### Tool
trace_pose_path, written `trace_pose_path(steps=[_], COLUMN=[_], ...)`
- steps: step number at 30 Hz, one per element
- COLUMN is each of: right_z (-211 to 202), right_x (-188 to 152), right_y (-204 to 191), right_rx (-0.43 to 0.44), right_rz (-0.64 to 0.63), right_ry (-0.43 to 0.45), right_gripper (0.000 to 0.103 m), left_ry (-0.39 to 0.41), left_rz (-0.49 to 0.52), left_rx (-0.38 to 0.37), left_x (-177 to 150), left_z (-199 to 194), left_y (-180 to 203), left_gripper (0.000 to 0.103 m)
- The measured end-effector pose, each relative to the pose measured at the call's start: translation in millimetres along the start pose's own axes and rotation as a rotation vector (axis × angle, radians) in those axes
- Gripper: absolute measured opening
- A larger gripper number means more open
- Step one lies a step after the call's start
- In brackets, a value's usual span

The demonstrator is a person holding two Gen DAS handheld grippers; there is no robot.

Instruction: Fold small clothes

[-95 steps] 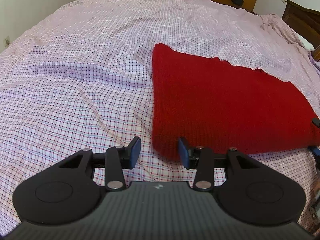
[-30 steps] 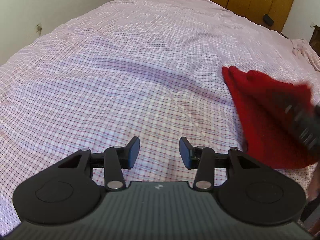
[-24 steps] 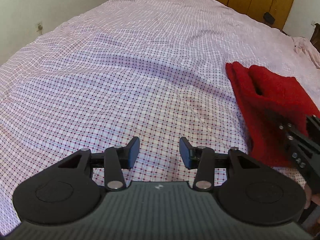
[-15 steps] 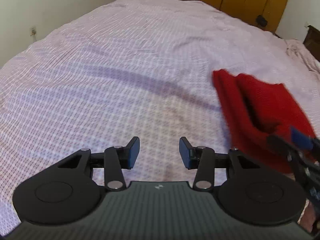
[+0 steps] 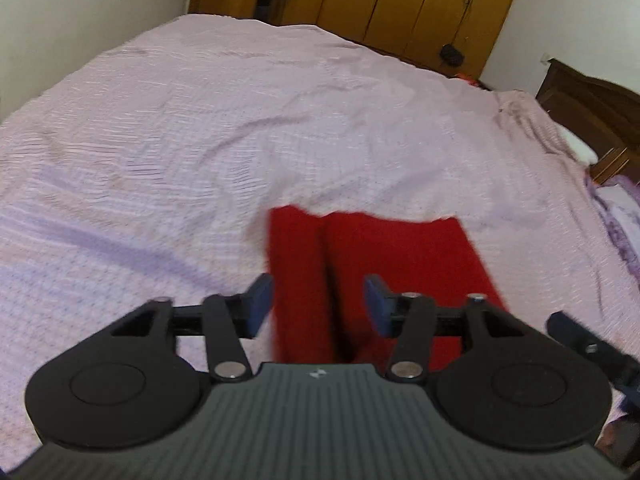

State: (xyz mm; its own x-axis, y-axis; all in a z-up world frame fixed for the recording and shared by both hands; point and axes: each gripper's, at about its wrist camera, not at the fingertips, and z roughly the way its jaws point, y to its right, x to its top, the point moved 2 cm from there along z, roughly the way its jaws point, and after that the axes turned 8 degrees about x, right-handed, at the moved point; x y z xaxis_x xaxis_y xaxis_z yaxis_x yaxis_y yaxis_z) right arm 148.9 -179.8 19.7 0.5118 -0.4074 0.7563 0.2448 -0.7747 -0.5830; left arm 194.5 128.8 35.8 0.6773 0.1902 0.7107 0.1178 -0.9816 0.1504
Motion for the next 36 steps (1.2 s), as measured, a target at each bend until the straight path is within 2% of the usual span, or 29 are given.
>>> trace_pose_path(steps=[2,5,10,13,14,15,16,17,18,23,25,28,31,34,36], right_z=[11,24,39,46,48,51,54,60,65,70,78,88,87,82,77], right_x=[3,3,-7,-13,-13,-14,-14,-12,-8,-3,-6,-9,-9,-7,-4], right_y=[24,53,81,86,87,87,89,88,87,45,25,11,10,17,24], right_rx=[-0.045,-0.061,-0.004,0.047,0.059,0.075,0.092,0.126,0.143,0.185,0.163,0.107,0.083,0.103,0.122], right_rz=[0.076,0.195,0.348,0.372,0.371,0.369,0.370,0.372,0.361,0.163,0.083,-0.002,-0.013,0.023,0.066], right_ry=[-0.017,-0.044,-0.108,-0.118,-0.123,-0.132,-0.140,-0.153,-0.159,-0.185,-0.197,-0.209,-0.211,-0.208,-0.199], right_gripper=[0.059,0.059,0.059,0.059,0.059,0.058,0.058,0.052,0.052,0.052,0.052,0.052,0.053,0.054,0.059], left_ry=[-0.031,-0.070,-0.123,-0.121,-0.108,-0.089,-0.069,-0.057,-0.045,0.053,0.053,0.002,-0.008,-0.014,-0.018], left_rz=[-0.015,-0.041,-0.085,-0.111,-0.107,-0.088,-0.075,-0.076,-0.085,-0.135,-0.134,-0.147,-0.187,-0.194,-0.185], left_rx=[-0.004,-0.012,-0.002,-0.117,-0.123,-0.128,-0.141,-0.151,-0.165,-0.152,-0.118,-0.079,-0.089,-0.107,-0.107], left_x=[7,10,-1,-11,-13,-16,-18,-19,-20,-29,-33,-42,-44,-42,-42], left_z=[16,38,67,76,75,74,72,68,63,28,28,46,48,43,37], left_y=[10,22,25,26,27,29,29,27,24,-7,-19,-29,-34,-34,-33], left_gripper=[0.063,0.063,0.063,0.062,0.055,0.040,0.037,0.032,0.029,0.029,0.029,0.034,0.038,0.040,0.050])
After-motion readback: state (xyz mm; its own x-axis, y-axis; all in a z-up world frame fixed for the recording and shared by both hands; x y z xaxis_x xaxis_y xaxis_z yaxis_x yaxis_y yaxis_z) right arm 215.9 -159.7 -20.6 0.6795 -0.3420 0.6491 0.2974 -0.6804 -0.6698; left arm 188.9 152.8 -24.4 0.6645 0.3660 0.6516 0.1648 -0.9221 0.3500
